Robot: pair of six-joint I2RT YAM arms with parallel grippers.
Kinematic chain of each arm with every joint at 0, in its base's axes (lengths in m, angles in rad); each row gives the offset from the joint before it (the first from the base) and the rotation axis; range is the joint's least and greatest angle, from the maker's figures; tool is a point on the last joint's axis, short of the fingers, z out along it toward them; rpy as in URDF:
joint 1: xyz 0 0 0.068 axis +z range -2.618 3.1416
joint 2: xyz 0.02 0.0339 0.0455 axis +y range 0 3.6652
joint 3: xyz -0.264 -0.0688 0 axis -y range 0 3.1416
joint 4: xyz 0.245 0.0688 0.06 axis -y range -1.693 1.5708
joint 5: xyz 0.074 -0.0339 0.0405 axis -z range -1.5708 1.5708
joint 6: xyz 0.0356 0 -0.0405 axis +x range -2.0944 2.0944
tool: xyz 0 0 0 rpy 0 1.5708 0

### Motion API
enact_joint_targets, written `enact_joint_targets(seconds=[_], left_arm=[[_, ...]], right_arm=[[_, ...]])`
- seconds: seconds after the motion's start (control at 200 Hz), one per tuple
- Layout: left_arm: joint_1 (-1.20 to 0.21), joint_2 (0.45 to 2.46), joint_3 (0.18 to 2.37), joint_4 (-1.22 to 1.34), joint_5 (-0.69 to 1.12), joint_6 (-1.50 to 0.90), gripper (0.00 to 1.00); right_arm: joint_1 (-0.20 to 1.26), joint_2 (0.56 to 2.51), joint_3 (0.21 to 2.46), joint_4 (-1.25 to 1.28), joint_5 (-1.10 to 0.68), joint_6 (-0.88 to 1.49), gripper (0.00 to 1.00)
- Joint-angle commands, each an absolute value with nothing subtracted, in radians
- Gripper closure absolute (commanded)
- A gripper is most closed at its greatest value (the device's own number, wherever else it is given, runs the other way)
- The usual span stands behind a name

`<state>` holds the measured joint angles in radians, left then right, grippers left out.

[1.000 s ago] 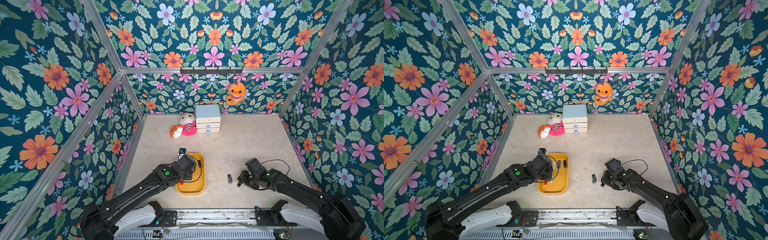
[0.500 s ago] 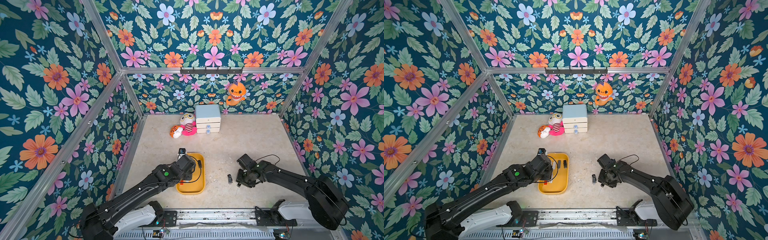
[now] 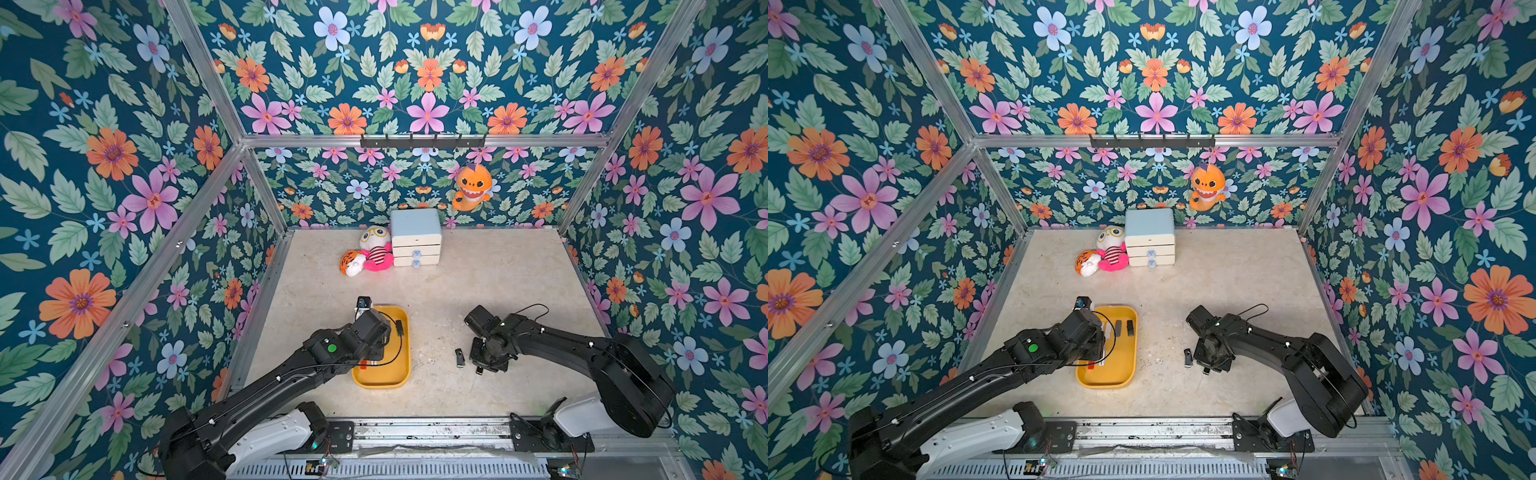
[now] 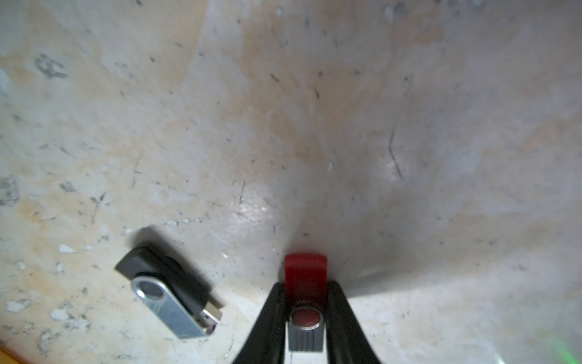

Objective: Put the usb flash drive into the storage box
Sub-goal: Pick up the USB flash from the center of the board.

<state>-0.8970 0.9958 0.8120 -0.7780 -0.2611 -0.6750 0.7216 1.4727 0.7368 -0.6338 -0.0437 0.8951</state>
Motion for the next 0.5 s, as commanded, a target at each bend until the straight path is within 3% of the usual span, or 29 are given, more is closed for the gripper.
enact_joint_targets(seconds=[0.0,0.34,0.495], left_arm=[[-0.896,0.992,0.811,-0.772,-0.273,-0.673,0.38],[-0.897,0.965,0.815,-0.782,-0.301,-0.686,0.38],[-0.896,0.913,0.815,-0.793,-0.342,-0.706,0.38]], right_arm=[[0.723,1.475,0.741,-0.635,-0.038,0.876,0.81],[0.754,1.302,0.869,-0.657,-0.066,0.83,0.85],[0.856,1.377,1.033,-0.624,-0.104,0.854,0.86]])
